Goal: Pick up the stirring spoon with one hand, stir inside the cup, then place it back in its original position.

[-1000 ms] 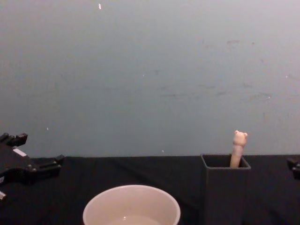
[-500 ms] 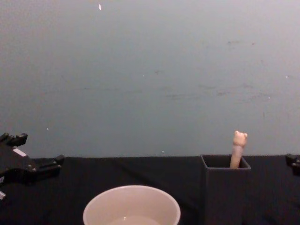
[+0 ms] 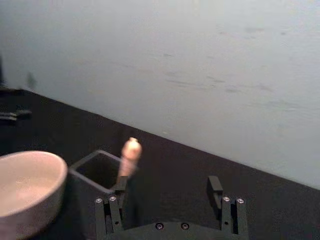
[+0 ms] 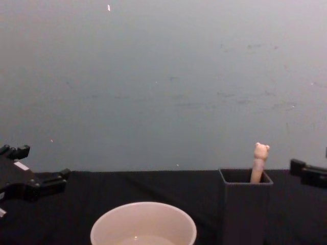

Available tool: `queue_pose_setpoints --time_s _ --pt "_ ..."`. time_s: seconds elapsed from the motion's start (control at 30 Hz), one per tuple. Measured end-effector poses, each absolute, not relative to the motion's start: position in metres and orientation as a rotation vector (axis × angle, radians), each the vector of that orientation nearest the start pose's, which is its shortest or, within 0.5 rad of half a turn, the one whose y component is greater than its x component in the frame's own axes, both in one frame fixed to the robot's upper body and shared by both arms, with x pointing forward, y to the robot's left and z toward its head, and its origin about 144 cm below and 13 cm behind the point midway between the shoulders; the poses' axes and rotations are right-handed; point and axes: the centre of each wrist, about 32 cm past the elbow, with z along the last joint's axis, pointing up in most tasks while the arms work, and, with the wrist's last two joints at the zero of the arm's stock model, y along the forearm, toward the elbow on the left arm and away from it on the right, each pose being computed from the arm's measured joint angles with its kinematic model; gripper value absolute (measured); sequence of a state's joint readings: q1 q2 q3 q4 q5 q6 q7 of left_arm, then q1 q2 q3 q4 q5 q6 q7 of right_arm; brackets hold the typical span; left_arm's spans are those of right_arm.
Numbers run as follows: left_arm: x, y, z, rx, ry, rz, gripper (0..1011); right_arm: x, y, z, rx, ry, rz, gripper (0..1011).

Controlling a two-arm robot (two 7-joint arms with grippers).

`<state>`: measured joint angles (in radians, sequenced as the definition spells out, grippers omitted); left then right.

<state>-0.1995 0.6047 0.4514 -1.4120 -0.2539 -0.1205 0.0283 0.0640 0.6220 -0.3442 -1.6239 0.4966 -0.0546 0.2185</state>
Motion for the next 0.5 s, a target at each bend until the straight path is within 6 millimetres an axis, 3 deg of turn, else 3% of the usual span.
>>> queue_pose_setpoints --time_s 0.3,0.5 --pt "0.489 0.31 1.14 0.304 -0.285 1.248 1001 0.464 -0.285 1.172 -0.045 0.003 -0.946 1002" --pt "0.489 0.31 1.14 0.304 -0.285 1.248 1001 0.48 -0.274 1.171 -0.032 0.037 -0.941 1002"
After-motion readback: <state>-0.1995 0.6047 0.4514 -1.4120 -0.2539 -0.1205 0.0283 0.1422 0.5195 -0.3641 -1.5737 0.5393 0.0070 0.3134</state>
